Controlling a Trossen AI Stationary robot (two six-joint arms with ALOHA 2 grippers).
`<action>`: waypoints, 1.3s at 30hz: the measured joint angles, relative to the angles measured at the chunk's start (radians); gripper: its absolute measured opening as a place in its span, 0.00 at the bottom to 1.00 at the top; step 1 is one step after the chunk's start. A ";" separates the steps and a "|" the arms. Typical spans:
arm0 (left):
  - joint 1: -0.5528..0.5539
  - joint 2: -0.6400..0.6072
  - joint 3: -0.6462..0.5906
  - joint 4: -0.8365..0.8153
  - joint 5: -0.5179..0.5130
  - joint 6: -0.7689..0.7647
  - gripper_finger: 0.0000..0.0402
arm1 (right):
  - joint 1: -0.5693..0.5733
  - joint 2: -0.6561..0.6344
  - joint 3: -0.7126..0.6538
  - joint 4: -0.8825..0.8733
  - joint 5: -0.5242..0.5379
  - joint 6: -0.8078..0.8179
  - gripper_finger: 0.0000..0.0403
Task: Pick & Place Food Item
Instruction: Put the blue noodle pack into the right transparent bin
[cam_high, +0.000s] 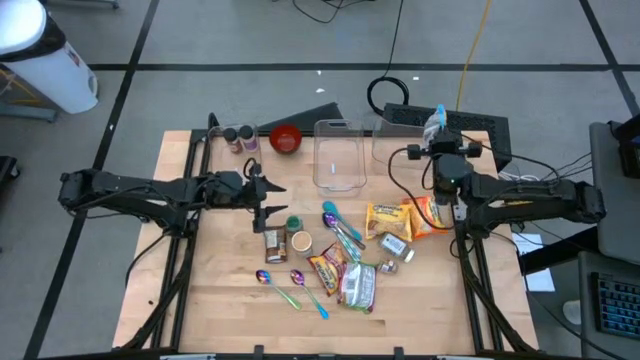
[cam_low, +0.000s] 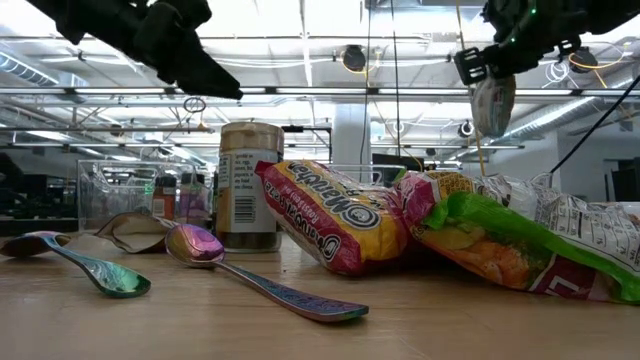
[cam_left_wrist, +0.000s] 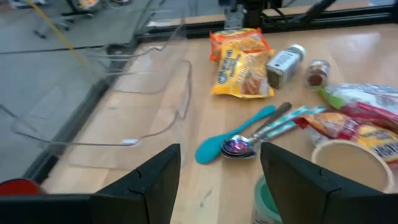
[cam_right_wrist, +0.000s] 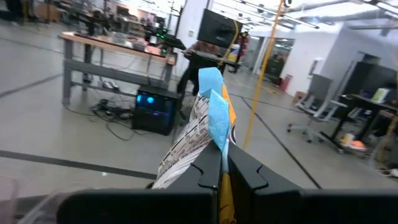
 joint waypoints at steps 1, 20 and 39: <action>0.008 0.000 -0.002 0.000 0.016 0.003 0.57 | -0.011 -0.005 0.000 -0.008 -0.020 -0.004 0.00; 0.084 0.000 -0.007 -0.003 0.118 0.026 0.57 | -0.392 0.006 -0.012 -0.590 -0.508 0.500 0.00; 0.120 0.000 -0.007 0.022 0.117 0.020 0.57 | -0.496 0.012 -0.232 -0.136 -0.508 0.356 0.00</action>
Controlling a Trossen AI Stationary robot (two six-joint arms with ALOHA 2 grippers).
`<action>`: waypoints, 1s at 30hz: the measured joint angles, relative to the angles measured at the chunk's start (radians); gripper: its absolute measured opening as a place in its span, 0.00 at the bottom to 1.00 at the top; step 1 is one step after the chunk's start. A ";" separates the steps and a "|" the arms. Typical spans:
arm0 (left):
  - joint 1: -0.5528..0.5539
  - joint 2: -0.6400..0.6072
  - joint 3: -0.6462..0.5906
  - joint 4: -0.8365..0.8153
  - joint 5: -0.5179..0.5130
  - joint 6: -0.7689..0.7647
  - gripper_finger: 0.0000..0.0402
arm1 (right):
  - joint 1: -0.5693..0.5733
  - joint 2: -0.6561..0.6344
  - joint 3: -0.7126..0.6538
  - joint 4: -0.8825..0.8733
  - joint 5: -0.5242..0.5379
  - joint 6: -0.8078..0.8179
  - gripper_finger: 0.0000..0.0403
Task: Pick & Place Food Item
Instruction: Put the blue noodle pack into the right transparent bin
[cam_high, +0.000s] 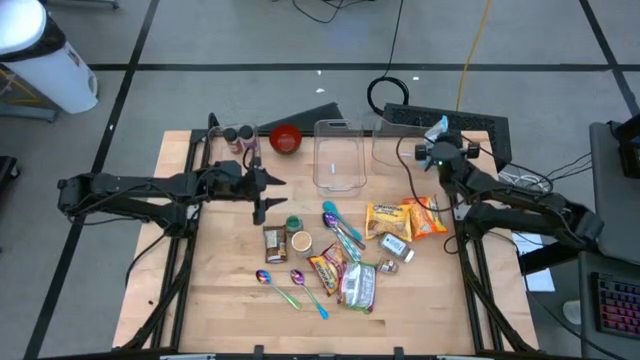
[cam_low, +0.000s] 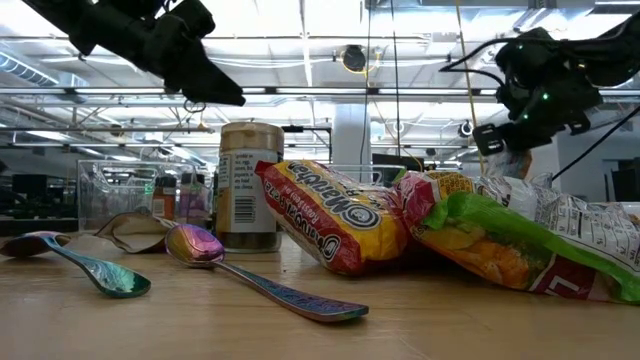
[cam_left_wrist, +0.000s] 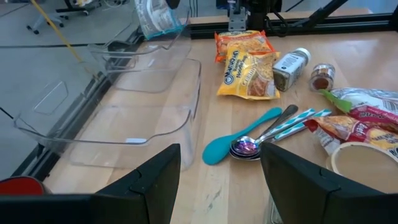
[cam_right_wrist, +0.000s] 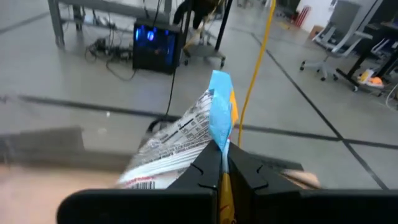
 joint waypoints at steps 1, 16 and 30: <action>0.001 0.000 0.000 0.001 0.000 0.000 0.57 | -0.005 0.000 0.000 0.018 -0.001 -0.020 0.00; 0.008 0.000 0.000 0.005 -0.001 0.002 0.57 | -0.018 0.057 -0.074 0.030 0.001 0.032 0.00; 0.008 0.000 0.000 0.006 -0.003 0.005 0.57 | -0.018 0.061 -0.095 0.047 -0.003 0.025 0.00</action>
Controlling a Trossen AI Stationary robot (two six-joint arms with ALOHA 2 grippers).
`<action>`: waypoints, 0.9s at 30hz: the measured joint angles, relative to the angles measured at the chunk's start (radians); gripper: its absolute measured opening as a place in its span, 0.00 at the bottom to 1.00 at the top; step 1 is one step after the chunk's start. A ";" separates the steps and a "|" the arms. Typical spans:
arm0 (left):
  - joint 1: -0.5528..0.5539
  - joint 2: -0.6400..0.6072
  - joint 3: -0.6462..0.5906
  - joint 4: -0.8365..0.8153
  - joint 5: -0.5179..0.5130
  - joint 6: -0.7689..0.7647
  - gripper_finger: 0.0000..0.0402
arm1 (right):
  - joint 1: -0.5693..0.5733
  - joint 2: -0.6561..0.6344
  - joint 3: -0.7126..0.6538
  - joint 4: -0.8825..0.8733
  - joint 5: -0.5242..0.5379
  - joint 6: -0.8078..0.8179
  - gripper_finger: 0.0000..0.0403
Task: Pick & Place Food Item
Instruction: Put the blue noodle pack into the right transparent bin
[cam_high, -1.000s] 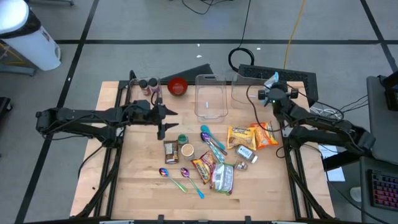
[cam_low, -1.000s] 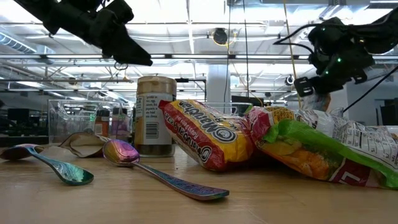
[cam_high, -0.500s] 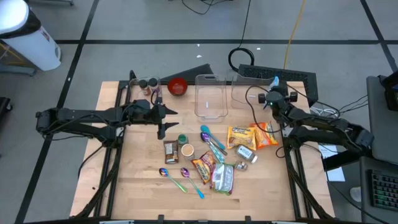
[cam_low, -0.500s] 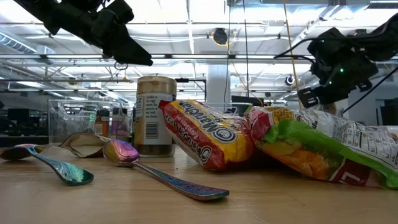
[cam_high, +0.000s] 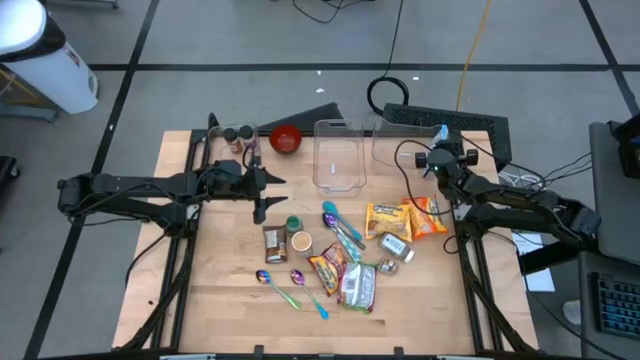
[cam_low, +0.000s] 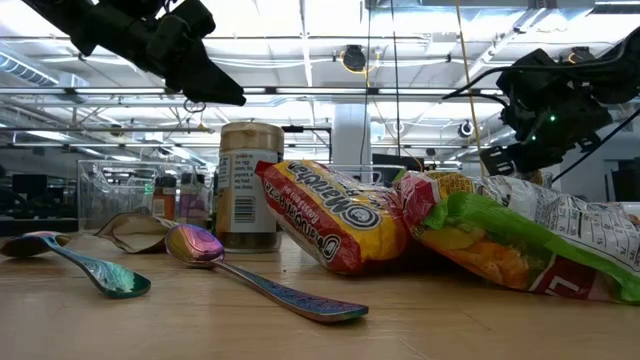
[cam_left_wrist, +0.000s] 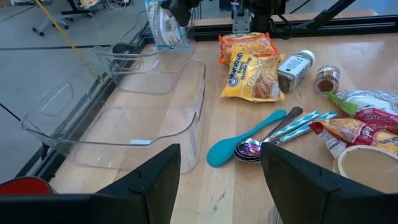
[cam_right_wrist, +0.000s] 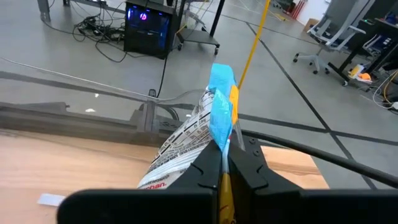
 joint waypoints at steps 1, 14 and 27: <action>0.000 0.000 0.000 0.000 0.000 0.000 0.57 | 0.000 0.000 0.000 0.000 0.000 0.000 0.00; 0.000 0.000 0.000 0.000 0.000 -0.003 0.57 | 0.000 0.000 0.000 -0.001 -0.001 -0.009 0.03; 0.000 0.000 0.000 0.000 0.001 -0.003 0.57 | 0.000 0.000 0.000 0.017 0.001 -0.060 0.15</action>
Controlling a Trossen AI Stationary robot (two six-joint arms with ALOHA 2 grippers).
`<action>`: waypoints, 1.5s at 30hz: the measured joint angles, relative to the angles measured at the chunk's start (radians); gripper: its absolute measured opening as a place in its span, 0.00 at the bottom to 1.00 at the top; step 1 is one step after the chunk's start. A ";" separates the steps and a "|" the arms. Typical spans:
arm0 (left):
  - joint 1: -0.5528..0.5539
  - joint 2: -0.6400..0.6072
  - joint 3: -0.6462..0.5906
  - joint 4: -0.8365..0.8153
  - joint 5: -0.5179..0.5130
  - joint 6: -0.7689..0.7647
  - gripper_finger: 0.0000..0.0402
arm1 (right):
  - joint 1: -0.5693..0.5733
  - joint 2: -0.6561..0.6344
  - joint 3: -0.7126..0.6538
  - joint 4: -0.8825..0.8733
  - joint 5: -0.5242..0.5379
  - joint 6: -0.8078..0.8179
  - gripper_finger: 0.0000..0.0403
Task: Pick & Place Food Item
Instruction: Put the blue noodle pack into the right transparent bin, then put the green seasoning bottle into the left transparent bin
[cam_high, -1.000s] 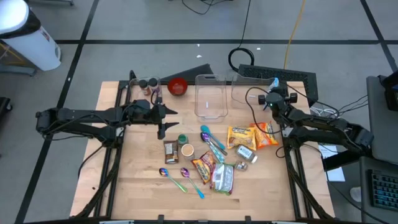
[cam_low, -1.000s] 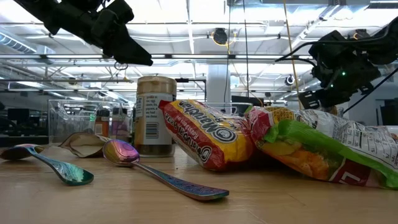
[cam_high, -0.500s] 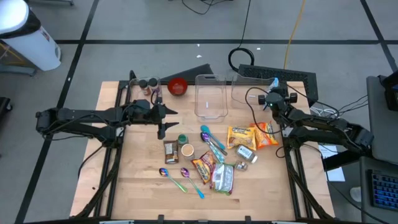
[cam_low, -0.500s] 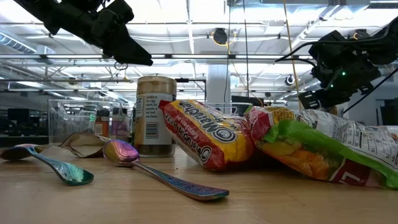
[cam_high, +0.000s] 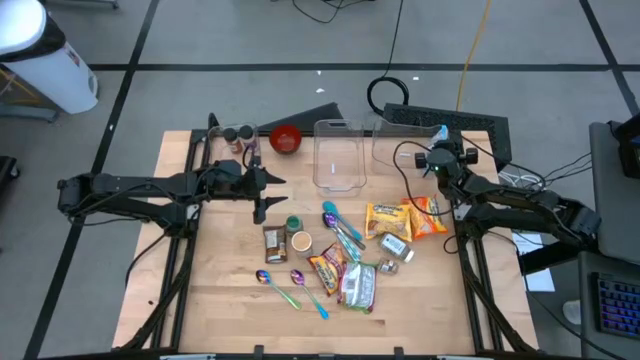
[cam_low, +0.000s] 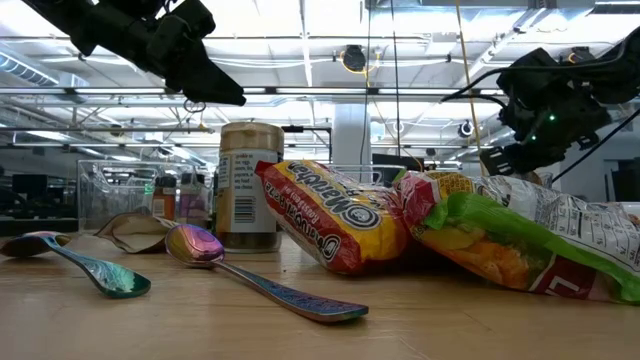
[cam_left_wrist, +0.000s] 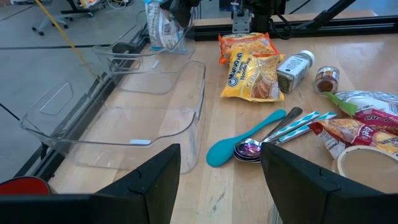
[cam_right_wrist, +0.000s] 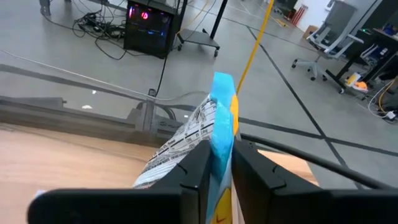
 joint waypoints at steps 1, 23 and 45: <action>0.000 0.000 0.000 0.000 0.000 0.000 0.57 | 0.000 0.000 0.000 0.009 0.000 -0.008 0.15; 0.005 0.000 0.000 0.016 -0.003 0.008 0.57 | 0.025 -0.045 0.051 0.087 0.030 -0.204 0.15; 0.081 0.000 0.000 -0.078 0.076 0.130 0.57 | 0.400 -0.092 0.108 0.327 -0.760 -0.060 0.15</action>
